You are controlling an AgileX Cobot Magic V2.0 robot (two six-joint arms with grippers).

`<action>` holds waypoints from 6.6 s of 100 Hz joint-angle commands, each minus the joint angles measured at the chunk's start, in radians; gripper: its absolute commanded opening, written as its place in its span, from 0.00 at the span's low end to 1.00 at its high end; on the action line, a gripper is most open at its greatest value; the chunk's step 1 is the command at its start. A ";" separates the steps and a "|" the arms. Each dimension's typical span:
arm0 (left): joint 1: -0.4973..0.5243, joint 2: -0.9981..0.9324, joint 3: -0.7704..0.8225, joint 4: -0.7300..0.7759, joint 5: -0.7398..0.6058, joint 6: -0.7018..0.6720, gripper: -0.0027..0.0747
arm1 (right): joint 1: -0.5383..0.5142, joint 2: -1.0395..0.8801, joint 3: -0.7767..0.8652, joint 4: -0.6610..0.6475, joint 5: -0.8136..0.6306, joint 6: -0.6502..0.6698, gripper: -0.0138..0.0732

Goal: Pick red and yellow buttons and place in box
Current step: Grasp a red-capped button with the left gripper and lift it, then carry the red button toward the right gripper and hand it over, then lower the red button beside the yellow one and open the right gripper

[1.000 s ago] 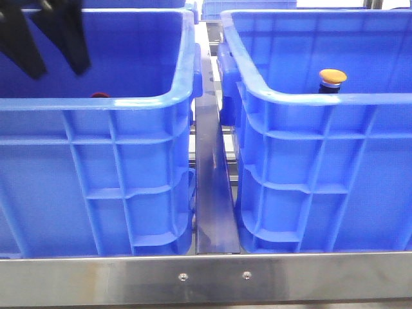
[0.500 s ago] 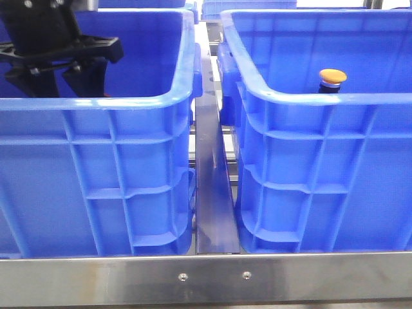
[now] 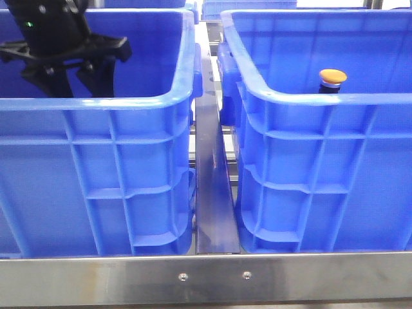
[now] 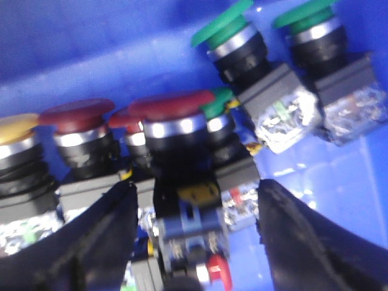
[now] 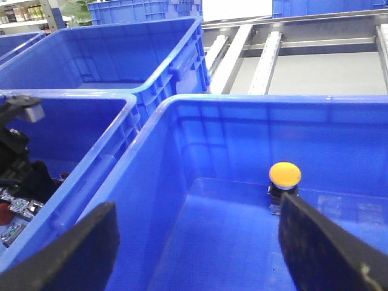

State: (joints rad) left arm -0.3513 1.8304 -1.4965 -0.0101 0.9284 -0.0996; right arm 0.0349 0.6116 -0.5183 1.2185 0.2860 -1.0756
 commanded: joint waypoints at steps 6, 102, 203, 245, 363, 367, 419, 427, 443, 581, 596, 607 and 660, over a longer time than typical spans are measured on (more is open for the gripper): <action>0.006 -0.019 -0.040 -0.004 -0.009 -0.011 0.55 | -0.004 -0.003 -0.026 0.016 -0.021 -0.010 0.81; -0.042 -0.181 -0.044 -0.008 -0.033 -0.011 0.09 | -0.004 -0.003 -0.026 0.016 -0.021 -0.010 0.81; -0.389 -0.376 -0.039 -0.337 0.035 0.358 0.09 | -0.004 -0.003 -0.026 0.019 -0.021 -0.010 0.81; -0.396 -0.376 -0.039 -0.337 0.031 0.358 0.09 | -0.004 0.178 -0.136 0.258 0.271 0.158 0.81; -0.396 -0.376 -0.039 -0.337 0.027 0.358 0.09 | 0.090 0.673 -0.388 0.406 0.729 0.413 0.67; -0.396 -0.376 -0.039 -0.337 0.027 0.358 0.09 | 0.090 0.673 -0.388 0.406 0.729 0.412 0.59; -0.396 -0.376 -0.040 -0.338 0.020 0.358 0.69 | 0.090 0.673 -0.388 0.406 0.730 0.409 0.39; -0.396 -0.376 -0.040 -0.338 0.024 0.358 0.70 | 0.079 0.673 -0.388 0.406 0.730 0.406 0.39; -0.396 -0.376 -0.040 -0.338 0.024 0.358 0.70 | -0.005 0.667 -0.388 0.406 0.745 0.360 0.39; -0.396 -0.376 -0.040 -0.338 -0.032 0.358 0.70 | -0.371 0.889 -0.419 0.681 0.338 -0.934 0.39; -0.396 -0.376 -0.040 -0.338 -0.032 0.358 0.70 | -0.370 0.987 -0.490 0.680 0.369 -0.938 0.39; -0.396 -0.376 -0.040 -0.338 -0.032 0.358 0.70 | -0.370 1.044 -0.536 0.680 0.370 -0.938 0.39; -0.396 -0.376 -0.040 -0.338 -0.033 0.358 0.70 | -0.370 1.196 -0.624 0.680 0.352 -0.938 0.39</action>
State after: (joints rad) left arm -0.7389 1.4954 -1.5073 -0.3165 0.9501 0.2527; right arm -0.3340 1.8434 -1.1084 1.7860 0.5945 -1.9978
